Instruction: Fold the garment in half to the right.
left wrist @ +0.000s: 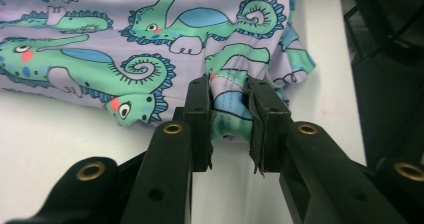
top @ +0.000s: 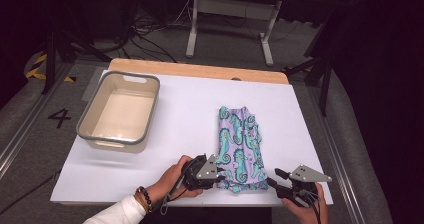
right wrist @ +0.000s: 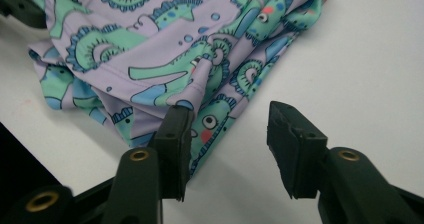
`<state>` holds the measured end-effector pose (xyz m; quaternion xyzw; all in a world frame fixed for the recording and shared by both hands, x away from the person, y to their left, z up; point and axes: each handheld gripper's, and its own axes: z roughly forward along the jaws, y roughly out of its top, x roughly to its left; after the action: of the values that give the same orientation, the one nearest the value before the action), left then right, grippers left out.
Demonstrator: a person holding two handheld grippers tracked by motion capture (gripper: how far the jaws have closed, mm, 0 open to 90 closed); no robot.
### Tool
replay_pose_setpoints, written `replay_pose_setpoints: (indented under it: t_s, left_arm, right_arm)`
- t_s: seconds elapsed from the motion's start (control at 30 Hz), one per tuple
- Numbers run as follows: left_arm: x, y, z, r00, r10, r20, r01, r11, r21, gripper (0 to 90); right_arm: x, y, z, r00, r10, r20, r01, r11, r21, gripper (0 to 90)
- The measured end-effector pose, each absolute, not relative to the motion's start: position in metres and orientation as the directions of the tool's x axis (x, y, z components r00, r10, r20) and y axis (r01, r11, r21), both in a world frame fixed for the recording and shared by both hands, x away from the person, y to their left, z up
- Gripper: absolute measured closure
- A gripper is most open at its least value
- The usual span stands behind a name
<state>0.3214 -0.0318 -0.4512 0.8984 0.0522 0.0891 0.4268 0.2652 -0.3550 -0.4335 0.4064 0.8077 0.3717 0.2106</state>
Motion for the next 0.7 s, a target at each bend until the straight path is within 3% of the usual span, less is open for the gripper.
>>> replay_pose_setpoints:
  t_s: [0.4,0.7]
  left_arm:
    - [0.32,-0.033,-0.446,0.978,0.177,0.113,0.02,-0.613,0.79,52.1]
    - [0.333,-0.035,-0.438,0.968,0.236,0.081,0.065,-0.554,0.83,63.1]
  right_arm:
    - [0.282,-0.369,-0.402,-0.55,0.834,-0.052,0.377,0.303,0.875,54.8]
    - [0.338,-0.349,-0.395,-0.581,0.808,-0.098,0.329,0.343,0.88,70.2]
